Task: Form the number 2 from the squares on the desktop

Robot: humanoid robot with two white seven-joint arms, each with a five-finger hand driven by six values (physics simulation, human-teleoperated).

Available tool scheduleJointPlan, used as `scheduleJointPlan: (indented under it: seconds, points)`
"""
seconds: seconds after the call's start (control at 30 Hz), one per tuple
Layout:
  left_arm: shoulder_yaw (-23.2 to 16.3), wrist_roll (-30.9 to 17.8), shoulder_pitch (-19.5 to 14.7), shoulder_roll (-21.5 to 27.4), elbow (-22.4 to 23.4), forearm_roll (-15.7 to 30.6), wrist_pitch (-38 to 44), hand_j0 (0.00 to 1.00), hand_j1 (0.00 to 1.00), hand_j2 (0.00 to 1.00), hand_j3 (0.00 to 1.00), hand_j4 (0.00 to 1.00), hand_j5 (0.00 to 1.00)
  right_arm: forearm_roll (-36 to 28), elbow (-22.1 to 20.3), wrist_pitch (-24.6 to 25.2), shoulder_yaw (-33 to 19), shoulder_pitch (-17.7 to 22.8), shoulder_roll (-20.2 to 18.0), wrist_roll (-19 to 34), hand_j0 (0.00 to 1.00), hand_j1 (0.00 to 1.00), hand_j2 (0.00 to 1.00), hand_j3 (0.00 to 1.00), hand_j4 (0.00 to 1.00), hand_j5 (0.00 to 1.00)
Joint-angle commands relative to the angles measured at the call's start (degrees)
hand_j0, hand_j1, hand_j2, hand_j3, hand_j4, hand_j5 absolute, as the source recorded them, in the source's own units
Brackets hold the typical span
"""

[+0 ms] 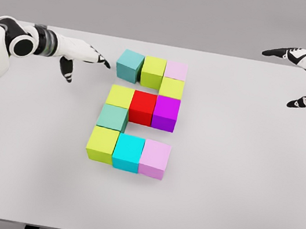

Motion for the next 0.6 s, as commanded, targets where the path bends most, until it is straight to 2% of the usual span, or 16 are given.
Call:
scheduleJointPlan:
  seconds: [0.0,0.57]
  points:
    - [0.13,0.02,0.0,-0.23,0.27,0.12,0.11,0.98,0.98,0.98,0.98,0.98,0.98,-0.38,-0.03,0.2,-0.03,0.0,-0.1,-0.03,1.0,1.0,1.0,1.0,1.0,1.0]
    - [-0.13,0.02,0.0,-0.75,-0.09,0.03,-0.42,0.98,0.98,0.98,0.98,0.98,0.98,-0.38,0.06,0.12,-0.12,0.0,-0.01,-0.03,1.0,1.0,1.0,1.0,1.0,1.0]
